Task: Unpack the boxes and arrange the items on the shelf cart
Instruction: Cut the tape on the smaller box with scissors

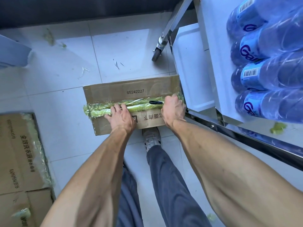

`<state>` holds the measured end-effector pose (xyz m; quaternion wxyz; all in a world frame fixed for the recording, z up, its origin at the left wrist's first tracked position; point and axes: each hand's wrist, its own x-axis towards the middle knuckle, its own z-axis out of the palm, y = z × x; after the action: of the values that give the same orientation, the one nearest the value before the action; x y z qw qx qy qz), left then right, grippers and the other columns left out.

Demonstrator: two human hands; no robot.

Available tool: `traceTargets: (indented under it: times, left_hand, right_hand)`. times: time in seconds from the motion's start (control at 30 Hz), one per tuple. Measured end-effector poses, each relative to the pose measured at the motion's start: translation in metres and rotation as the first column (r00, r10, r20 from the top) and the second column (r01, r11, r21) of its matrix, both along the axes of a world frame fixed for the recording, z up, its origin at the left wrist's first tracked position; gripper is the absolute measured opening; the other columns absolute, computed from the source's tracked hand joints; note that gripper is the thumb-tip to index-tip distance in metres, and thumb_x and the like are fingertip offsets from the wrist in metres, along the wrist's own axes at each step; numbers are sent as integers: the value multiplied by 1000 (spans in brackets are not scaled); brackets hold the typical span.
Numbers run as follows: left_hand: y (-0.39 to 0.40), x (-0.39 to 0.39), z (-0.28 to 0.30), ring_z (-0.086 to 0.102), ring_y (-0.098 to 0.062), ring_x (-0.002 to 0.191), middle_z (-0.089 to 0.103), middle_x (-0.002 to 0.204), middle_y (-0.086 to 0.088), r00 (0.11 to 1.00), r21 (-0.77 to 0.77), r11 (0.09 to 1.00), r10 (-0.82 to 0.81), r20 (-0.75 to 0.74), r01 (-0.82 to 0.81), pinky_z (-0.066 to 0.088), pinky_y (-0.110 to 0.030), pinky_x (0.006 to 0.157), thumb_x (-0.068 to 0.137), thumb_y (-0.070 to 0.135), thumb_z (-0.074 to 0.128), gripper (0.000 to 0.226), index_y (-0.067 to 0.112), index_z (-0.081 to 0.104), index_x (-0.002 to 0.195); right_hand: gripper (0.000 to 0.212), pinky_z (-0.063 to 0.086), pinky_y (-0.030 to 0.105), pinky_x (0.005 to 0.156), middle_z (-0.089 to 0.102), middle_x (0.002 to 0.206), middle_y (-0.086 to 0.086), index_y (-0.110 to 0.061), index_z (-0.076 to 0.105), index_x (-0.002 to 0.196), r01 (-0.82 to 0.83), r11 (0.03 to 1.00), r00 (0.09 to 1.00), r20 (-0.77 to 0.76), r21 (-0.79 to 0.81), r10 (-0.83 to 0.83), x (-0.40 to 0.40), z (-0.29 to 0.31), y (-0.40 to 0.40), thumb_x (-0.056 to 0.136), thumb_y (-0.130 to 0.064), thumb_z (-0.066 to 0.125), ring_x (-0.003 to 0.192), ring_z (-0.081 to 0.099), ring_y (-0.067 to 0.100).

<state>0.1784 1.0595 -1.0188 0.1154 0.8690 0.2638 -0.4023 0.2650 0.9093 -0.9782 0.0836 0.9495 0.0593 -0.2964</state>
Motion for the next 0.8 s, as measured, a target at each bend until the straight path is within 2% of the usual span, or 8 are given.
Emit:
traceTargets:
  times: [0.07,0.13,0.27,0.37,0.47,0.57,0.7,0.8]
  left_hand:
    - [5,0,0,41,-30,127,42,138,-16,999,-12,1000,22,30,-21,31,-58,106,90,28,58,50,10,41,134]
    - [14,-4,1,45,-28,118,47,127,-12,994,11,999,47,96,-48,35,-54,103,90,22,56,38,10,47,125]
    - [10,5,2,47,-28,112,49,121,-12,985,19,993,110,133,-113,37,-49,98,89,19,57,31,8,53,118]
    - [13,11,3,47,-28,107,49,116,-14,954,-1,972,231,189,-236,39,-45,93,87,17,53,22,7,58,105]
    - [14,9,1,43,-27,110,46,118,-14,896,-2,926,365,255,-377,38,-42,95,88,15,57,14,5,59,98]
    - [24,-1,4,40,-33,119,44,124,-18,835,83,868,440,330,-490,37,-46,99,84,18,63,31,4,54,110]
    - [49,-10,-7,38,-37,125,38,136,-22,784,183,789,496,373,-586,35,-48,100,81,20,60,55,1,40,129]
    - [60,-13,-26,38,-38,127,39,136,-23,704,177,694,619,348,-698,34,-51,101,87,34,61,69,1,30,140]
  right_hand:
    - [19,38,24,57,54,95,9,-4,67,104,53,998,998,29,-46,-52,6,-1,-12,96,-3,49,75,60,24]
    - [25,43,31,65,57,103,11,-7,67,107,98,994,994,42,-41,-97,11,-3,-16,95,-2,45,87,65,30]
    - [18,37,31,63,51,102,8,-10,64,105,318,948,937,150,14,-316,-7,2,-6,94,-7,49,65,51,22]
    - [22,29,24,59,54,99,8,-11,60,101,322,928,907,221,185,-359,-33,8,8,81,-3,55,61,39,17]
    - [23,22,20,46,54,94,6,-13,59,91,352,875,885,186,331,-427,-54,14,22,72,0,57,57,42,16]
    - [19,49,35,58,50,105,6,-10,52,104,540,727,777,82,423,-625,-44,2,38,86,-2,50,67,52,16]
    - [15,39,23,62,45,108,8,-7,52,109,481,753,791,149,450,-594,-12,-22,41,93,-5,51,80,48,16]
    - [16,42,36,76,44,109,10,-12,54,108,505,781,748,266,366,-608,10,-40,35,93,-10,55,89,50,24]
